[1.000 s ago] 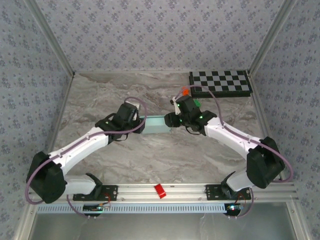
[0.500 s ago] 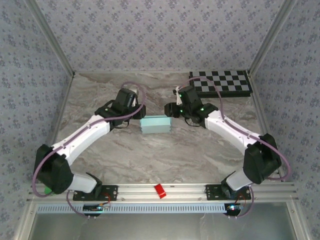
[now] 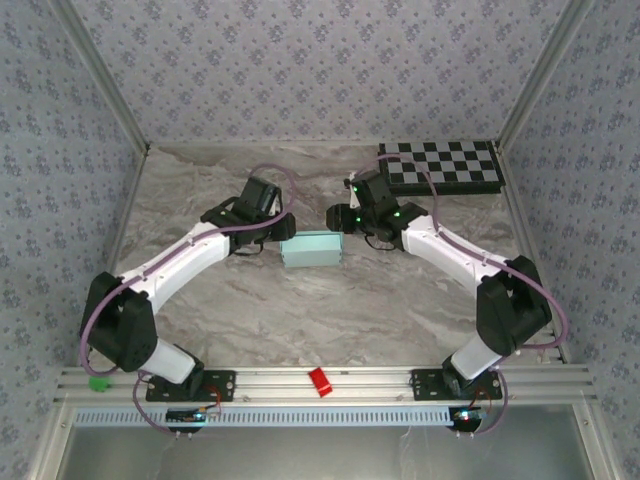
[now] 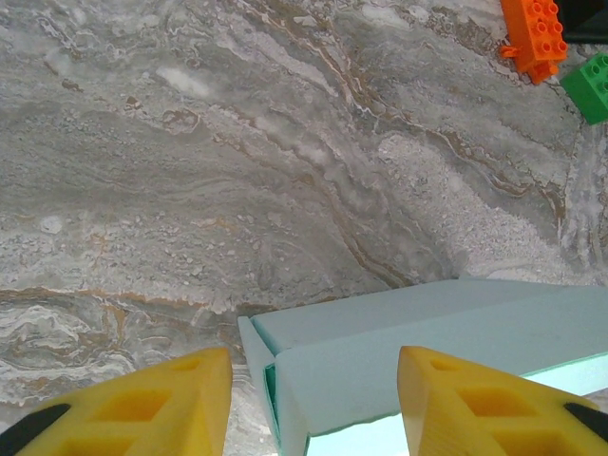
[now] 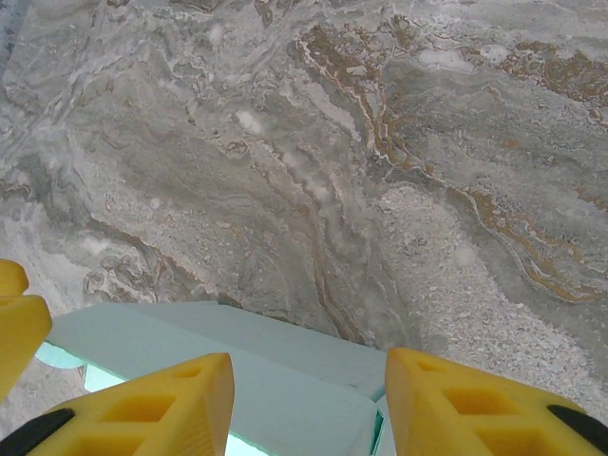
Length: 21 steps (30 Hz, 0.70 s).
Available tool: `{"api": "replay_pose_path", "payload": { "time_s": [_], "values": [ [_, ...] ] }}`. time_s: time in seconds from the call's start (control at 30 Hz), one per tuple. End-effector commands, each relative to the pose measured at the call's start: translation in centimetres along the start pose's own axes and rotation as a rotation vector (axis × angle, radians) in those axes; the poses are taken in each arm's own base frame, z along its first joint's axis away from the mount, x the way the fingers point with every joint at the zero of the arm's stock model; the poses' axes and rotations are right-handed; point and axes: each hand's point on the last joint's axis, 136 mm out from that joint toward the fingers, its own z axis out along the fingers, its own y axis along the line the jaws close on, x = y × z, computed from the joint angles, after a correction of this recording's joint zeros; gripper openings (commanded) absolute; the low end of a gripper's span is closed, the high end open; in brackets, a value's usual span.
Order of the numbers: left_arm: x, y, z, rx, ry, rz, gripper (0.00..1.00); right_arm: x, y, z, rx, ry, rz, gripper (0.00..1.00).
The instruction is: Fold the paper box
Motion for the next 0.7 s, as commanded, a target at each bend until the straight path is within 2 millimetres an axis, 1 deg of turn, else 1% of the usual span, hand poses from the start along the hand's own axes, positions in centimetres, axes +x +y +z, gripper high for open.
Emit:
{"api": "replay_pose_path", "payload": {
  "time_s": [0.0,0.33,0.67],
  "values": [
    [0.1,0.0,0.2,0.008,0.019,-0.022,0.49,1.7,-0.2,0.8,-0.002,0.042,0.014,0.47],
    [1.6,0.3,0.7,0.017,0.045,-0.041,0.48,4.4,-0.8,1.5,0.041,0.085,-0.015,0.47],
    [3.5,1.0,1.3,0.011,0.068,-0.059,0.48,5.8,-1.7,1.8,0.087,0.111,-0.032,0.47]
  ]
}}
